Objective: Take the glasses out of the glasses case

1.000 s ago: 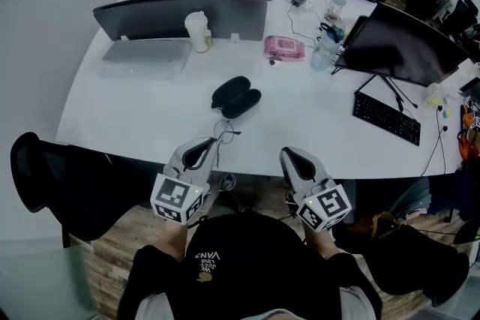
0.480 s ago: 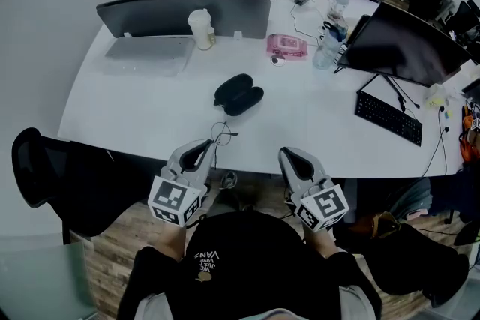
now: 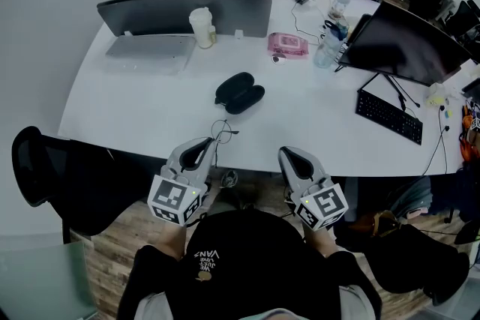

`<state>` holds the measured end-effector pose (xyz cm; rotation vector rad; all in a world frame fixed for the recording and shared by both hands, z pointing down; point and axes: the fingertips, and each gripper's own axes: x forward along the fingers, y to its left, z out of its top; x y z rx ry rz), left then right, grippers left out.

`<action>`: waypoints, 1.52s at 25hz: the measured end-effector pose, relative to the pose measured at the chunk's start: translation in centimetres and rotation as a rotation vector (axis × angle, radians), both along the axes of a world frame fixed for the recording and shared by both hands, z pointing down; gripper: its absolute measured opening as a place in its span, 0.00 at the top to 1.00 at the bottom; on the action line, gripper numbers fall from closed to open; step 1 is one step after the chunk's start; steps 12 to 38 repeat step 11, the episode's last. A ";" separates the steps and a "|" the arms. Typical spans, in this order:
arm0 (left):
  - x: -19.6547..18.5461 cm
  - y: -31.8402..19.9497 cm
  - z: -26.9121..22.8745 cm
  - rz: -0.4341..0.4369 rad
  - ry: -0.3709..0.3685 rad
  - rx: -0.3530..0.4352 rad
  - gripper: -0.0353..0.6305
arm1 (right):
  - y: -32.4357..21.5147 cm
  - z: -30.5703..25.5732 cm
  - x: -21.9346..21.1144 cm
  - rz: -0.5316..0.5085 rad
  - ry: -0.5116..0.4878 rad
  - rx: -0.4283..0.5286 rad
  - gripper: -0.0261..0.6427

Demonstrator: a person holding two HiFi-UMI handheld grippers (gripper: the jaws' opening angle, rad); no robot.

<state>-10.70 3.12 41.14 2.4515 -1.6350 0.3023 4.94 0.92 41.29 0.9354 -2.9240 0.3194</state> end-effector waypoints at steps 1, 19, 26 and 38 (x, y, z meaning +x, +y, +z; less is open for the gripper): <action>0.0 0.0 0.0 0.001 0.000 0.000 0.93 | 0.0 0.0 0.0 0.001 0.000 0.000 0.96; 0.2 -0.1 -0.2 0.010 0.002 -0.001 0.93 | 0.0 -0.2 0.0 0.008 -0.006 -0.004 0.96; 0.2 -0.1 -0.2 0.010 0.002 -0.001 0.93 | 0.0 -0.2 0.0 0.008 -0.006 -0.004 0.96; 0.2 -0.1 -0.2 0.010 0.002 -0.001 0.93 | 0.0 -0.2 0.0 0.008 -0.006 -0.004 0.96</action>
